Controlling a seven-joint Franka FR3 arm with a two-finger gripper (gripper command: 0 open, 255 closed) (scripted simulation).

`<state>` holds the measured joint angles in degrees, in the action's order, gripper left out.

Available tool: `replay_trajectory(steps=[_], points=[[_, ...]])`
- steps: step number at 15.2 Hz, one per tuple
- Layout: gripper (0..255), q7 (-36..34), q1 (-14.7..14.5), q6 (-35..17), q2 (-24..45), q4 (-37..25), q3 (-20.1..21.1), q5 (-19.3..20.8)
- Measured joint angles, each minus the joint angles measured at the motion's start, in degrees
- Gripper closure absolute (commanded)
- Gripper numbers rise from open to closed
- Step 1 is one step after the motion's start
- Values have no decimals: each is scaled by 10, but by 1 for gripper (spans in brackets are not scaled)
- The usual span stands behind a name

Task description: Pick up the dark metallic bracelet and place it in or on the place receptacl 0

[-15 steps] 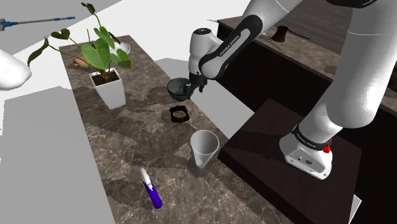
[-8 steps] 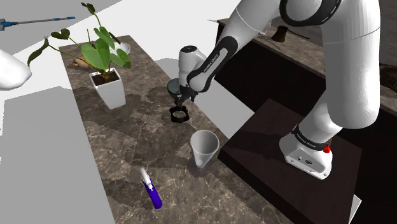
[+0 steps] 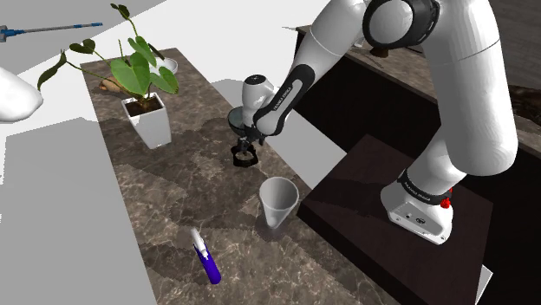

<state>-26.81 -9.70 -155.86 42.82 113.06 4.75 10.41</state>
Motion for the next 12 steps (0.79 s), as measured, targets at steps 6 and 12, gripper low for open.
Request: replay_trajectory(steps=[6, 12], points=[[0, -1, -1, -2, 6, -4, -1, 0], [255, -1, -1, -2, 6, -5, -1, 0]])
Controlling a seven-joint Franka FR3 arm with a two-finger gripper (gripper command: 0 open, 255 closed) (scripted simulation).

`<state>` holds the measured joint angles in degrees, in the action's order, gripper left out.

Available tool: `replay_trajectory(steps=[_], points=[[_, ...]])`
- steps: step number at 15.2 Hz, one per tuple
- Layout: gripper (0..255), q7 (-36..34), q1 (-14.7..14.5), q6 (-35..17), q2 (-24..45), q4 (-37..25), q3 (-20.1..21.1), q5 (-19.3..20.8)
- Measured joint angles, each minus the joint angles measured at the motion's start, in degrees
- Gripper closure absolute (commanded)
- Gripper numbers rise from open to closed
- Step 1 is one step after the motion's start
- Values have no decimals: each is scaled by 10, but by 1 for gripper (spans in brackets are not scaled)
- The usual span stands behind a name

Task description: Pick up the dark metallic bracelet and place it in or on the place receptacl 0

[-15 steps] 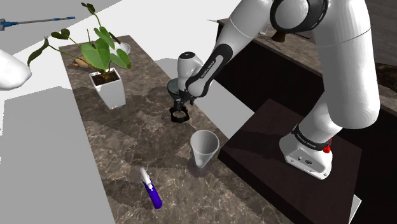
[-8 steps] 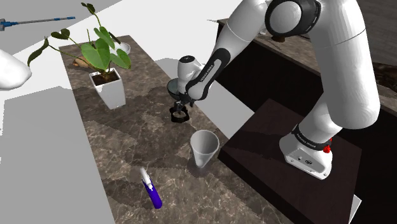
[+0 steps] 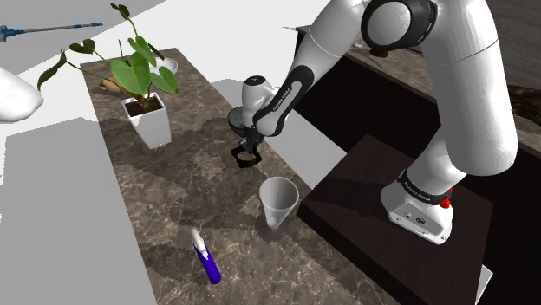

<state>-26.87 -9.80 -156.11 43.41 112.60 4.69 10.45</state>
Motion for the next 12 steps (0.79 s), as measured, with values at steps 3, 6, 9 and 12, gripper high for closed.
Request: replay_trajectory(steps=[3, 6, 9, 12], points=[[255, 0, 0, 0, 0, 0, 0, 0], [255, 0, 1, 2, -3, 2, 0, 0], [255, 2, 3, 12, -24, 12, 4, -2], [255, 5, 6, 25, -43, 19, 7, -5]])
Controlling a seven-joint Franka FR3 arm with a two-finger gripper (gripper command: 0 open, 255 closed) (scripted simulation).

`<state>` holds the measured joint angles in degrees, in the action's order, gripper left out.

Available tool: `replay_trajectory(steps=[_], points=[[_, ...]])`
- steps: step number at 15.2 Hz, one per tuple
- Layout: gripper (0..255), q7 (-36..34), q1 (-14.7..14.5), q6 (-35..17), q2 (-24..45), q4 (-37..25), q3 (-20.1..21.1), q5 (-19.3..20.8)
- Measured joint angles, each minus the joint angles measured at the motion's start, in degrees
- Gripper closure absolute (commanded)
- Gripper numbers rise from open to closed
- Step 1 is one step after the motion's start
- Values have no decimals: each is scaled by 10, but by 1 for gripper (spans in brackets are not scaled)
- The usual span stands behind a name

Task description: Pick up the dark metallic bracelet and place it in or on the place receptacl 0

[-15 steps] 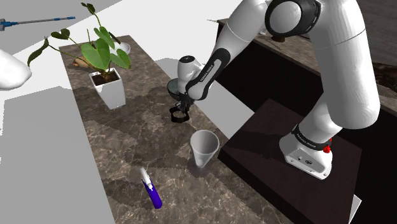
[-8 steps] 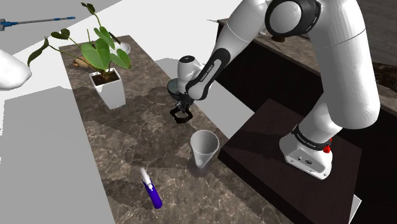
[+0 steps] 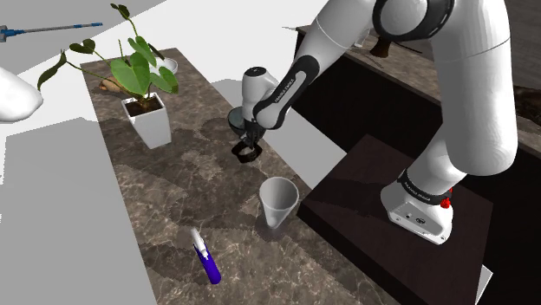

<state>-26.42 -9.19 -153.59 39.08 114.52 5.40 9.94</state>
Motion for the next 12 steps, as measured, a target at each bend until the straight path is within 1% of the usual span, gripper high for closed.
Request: replay_trajectory(steps=[12], points=[[255, 12, 12, 60, -84, 24, 15, -15]])
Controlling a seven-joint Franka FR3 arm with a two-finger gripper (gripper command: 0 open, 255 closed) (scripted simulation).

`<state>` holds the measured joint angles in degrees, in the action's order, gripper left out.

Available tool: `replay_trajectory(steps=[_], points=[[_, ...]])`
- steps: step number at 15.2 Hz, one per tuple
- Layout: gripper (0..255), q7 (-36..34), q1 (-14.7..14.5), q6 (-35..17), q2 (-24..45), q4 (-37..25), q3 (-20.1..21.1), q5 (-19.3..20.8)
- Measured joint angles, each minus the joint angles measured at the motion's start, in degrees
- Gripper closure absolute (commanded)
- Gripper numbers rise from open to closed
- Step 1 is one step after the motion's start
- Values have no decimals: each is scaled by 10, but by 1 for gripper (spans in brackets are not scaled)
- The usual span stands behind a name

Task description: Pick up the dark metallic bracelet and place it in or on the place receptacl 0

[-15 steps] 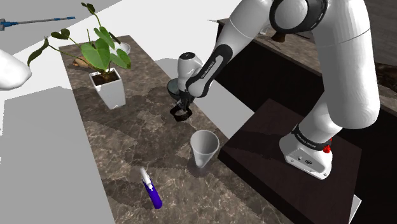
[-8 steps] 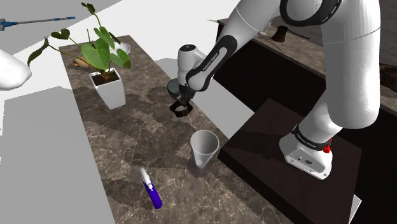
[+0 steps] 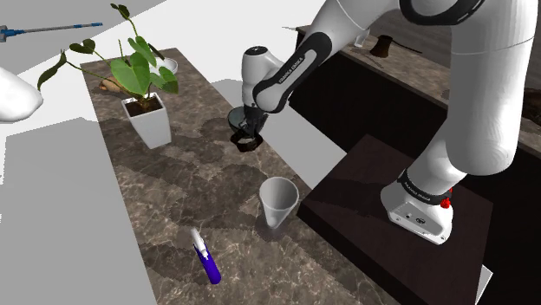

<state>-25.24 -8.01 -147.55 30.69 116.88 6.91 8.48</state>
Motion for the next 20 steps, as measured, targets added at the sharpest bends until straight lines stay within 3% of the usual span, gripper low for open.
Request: replay_trajectory(steps=[14, 20], points=[[255, 13, 9, 77, -81, 3, 14, -20], [255, 71, 46, 110, -34, -78, 0, -24]])
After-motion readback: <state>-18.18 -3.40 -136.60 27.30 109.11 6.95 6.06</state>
